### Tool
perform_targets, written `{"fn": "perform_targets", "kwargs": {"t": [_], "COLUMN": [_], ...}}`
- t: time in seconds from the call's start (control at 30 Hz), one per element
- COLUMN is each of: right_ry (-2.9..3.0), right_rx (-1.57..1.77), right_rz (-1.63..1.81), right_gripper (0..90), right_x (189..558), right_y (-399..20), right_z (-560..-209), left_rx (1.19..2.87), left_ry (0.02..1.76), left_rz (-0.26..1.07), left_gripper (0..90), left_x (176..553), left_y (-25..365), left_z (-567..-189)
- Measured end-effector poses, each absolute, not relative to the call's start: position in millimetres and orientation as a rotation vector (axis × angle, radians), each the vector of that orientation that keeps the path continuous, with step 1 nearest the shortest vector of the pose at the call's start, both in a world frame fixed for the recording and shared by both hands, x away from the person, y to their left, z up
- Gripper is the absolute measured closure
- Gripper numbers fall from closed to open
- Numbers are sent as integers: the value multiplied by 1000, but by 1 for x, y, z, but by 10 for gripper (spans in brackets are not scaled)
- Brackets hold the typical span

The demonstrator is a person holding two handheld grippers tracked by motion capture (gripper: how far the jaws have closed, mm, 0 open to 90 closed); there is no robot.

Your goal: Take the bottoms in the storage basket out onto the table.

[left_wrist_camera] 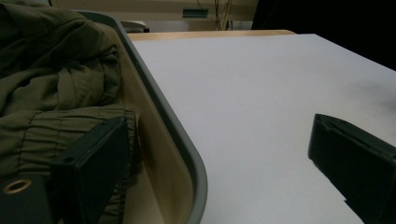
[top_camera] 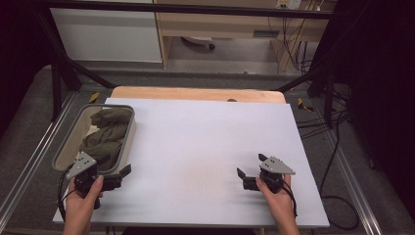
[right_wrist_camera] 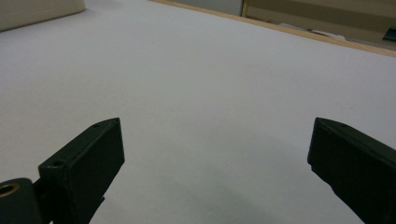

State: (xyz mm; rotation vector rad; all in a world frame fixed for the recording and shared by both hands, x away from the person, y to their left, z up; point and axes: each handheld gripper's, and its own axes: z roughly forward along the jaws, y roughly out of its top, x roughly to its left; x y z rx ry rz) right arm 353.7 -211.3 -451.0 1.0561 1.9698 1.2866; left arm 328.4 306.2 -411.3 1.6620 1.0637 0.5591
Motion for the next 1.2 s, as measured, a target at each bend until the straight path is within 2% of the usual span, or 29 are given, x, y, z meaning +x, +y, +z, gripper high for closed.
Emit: {"fn": "perform_targets", "kwargs": {"t": [0.53,0.8,0.97,1.2], "right_ry": [2020,2039,2034,2077], "right_rx": [1041,1025,1009,966], "right_rz": [1237,1217,1225,1196], "right_gripper": [49,50,44,43], "right_x": [355,355,355,359], "right_y": [-199,-193,-193,-181], "right_z": [-452,-454,-452,-452], "left_rx": [1643,1614,1579,1681], "left_ry": [1034,1110,1178,1268], "left_rz": [617,645,541,551], "left_gripper": [52,59,89,96], "left_x": [321,336,347,366], "left_y": [308,302,312,329], "left_z": [-401,-373,-362,-339]}}
